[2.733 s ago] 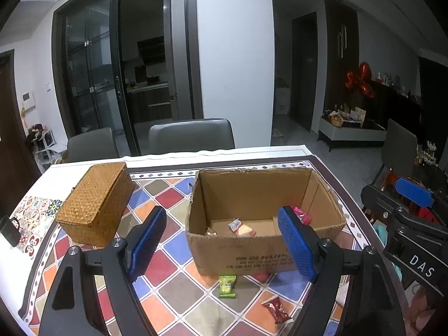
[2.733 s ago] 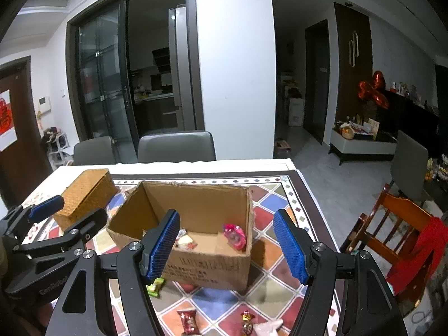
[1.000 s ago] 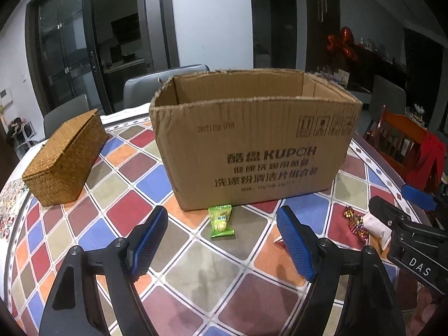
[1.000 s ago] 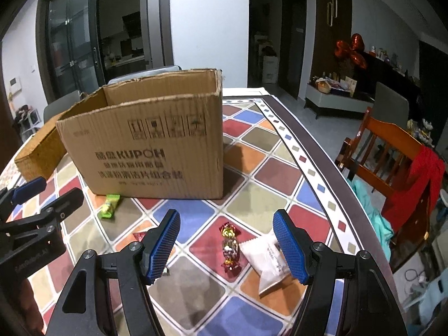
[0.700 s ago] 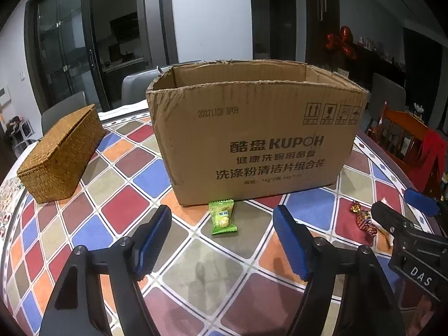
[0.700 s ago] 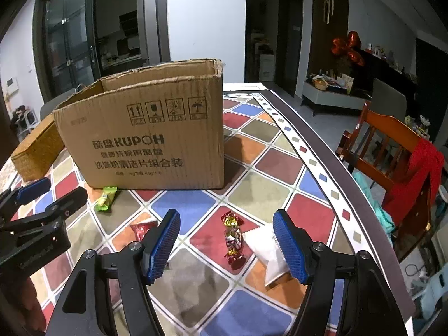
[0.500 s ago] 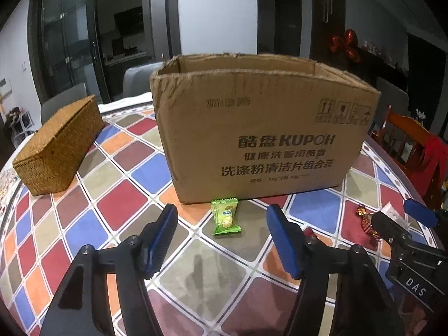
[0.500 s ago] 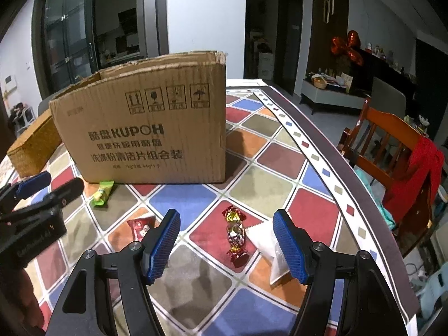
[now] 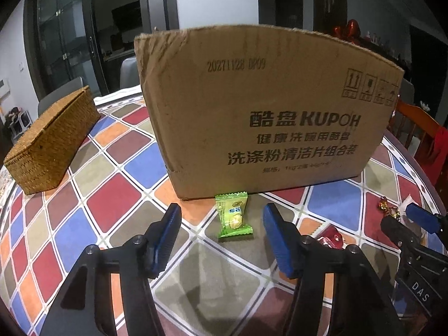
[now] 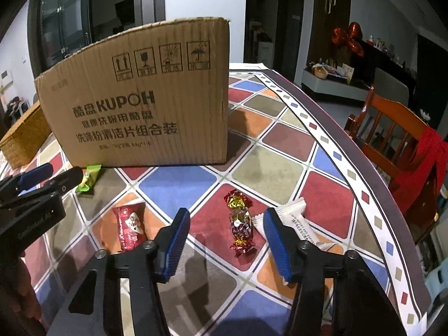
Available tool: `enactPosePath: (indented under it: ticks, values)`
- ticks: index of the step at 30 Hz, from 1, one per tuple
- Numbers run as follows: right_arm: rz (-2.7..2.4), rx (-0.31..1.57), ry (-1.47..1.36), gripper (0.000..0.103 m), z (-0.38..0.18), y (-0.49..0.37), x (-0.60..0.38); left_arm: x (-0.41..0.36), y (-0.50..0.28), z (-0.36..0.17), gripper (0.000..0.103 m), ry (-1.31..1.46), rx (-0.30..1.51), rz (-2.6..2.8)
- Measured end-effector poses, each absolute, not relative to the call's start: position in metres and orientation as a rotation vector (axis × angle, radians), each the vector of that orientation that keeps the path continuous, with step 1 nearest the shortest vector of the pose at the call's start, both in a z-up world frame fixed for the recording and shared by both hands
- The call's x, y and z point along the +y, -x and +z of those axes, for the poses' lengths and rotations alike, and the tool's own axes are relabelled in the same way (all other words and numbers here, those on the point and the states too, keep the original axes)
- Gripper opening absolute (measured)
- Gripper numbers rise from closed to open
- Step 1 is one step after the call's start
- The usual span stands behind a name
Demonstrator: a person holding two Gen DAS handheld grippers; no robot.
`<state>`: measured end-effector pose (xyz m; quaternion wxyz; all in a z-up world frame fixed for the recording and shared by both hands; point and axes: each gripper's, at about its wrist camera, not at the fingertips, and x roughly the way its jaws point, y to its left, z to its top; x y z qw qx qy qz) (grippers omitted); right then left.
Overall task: Organize snacks
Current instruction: 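Close the left tool on the green candy while the right tool grasps the gold-red candy, then lift the green candy and gold-red candy toward the cardboard box with both tools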
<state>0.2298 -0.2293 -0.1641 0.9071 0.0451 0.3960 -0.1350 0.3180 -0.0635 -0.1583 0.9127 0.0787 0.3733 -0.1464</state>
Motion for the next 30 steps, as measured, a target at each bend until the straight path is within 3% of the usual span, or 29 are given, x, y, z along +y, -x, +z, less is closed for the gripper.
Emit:
enactPosePath:
  ticks: [19,22,24,30]
  values:
    - [-0.283,0.884,-0.117,0.038,-0.179,-0.241,-0.230,-0.067,-0.348,-0.185,0.047,-0.166,0.878,-0.302]
    - [-0.275,0.884,-0.122,0.033,-0.179,-0.241,-0.229,-0.069,-0.346,-0.185,0.036,-0.167,0.875,-0.318]
    - [-0.267,0.882,-0.127,0.022,-0.178,-0.241,-0.230,-0.070,-0.345,-0.185,0.025,-0.170,0.873,-0.327]
    - [-0.262,0.881,-0.142,0.020,-0.180,-0.245,-0.239,-0.070,-0.338,-0.183,0.023,-0.163,0.868,-0.318]
